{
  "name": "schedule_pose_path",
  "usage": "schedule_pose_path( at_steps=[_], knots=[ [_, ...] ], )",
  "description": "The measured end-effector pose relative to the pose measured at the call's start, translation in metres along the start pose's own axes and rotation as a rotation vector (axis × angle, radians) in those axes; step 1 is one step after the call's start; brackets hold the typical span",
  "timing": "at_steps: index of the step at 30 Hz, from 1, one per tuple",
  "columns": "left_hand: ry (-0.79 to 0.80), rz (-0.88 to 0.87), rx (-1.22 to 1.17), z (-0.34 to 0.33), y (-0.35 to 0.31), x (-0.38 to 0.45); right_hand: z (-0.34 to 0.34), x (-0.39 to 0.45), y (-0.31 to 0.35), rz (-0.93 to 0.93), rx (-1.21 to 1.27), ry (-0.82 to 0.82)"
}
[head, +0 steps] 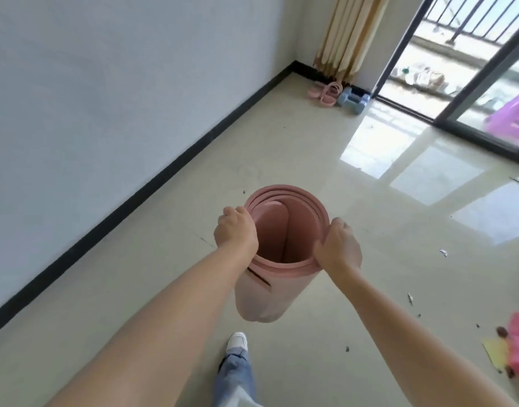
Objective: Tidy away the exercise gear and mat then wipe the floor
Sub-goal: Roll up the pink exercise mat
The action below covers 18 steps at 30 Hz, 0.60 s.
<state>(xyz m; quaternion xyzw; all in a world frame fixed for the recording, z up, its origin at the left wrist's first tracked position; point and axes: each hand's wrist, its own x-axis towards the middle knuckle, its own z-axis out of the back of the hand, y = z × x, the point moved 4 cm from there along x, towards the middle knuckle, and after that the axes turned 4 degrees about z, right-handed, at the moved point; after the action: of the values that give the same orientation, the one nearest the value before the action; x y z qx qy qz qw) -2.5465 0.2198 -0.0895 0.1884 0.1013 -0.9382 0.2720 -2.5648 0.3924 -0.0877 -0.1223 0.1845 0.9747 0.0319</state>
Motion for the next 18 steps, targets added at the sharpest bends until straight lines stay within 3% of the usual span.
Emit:
schedule_pose_path(
  at_steps=[10, 18],
  knots=[
    [-0.013, -0.106, 0.126, 0.103, -0.161, 0.202, 0.09, 0.25, 0.026, -0.028, 0.001, -0.022],
    [-0.005, 0.018, 0.053, 0.161, -0.287, 0.385, 0.13, 0.491, 0.051, 0.08, 0.026, 0.038]
  ],
)
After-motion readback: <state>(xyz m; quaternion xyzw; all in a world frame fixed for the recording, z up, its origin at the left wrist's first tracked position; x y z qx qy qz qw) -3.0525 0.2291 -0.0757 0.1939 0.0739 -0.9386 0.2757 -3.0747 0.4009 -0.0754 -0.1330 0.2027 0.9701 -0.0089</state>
